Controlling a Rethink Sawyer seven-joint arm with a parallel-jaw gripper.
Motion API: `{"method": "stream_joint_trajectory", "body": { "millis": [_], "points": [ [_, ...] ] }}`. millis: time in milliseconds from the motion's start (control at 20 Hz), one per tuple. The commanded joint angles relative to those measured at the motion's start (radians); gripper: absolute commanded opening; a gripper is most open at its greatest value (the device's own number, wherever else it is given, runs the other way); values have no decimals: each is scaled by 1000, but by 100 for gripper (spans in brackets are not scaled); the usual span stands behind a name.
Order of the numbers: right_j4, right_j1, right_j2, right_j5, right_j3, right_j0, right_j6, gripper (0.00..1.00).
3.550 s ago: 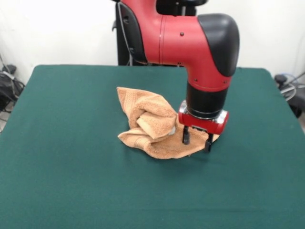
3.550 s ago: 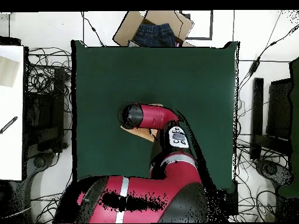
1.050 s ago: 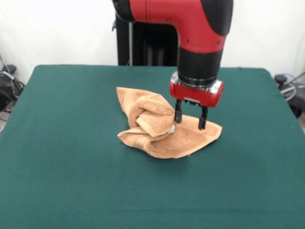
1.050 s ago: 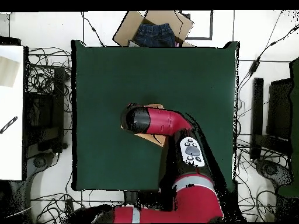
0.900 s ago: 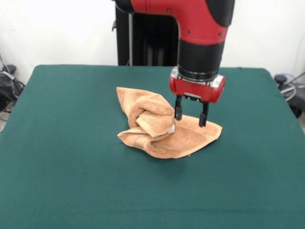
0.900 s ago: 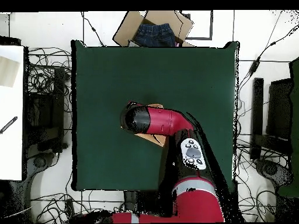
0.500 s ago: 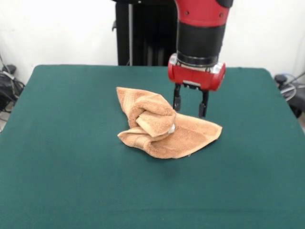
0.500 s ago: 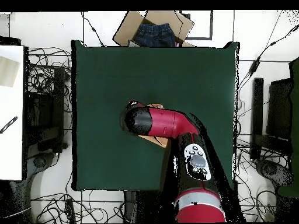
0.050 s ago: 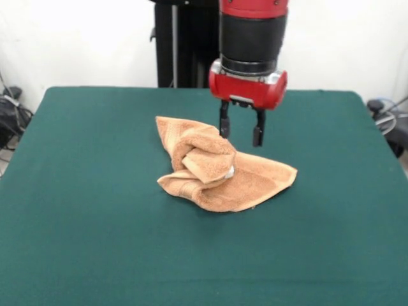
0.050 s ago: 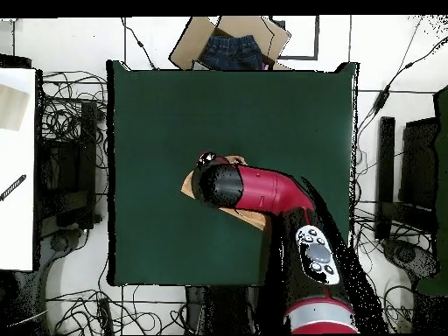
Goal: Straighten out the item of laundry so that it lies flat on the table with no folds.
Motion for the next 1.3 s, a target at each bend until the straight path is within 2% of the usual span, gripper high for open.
{"method": "stream_joint_trajectory", "body": {
  "millis": [50, 700, 1050, 1300],
  "points": [
    [-73, -3, 112, 7, 140, -74, -57, 100],
    [-159, 45, 179, -62, 169, -174, -59, 100],
    [-183, 42, 199, -65, 180, -196, -44, 100],
    [-189, 67, 247, -89, 204, -245, -37, 100]
  ]
}}
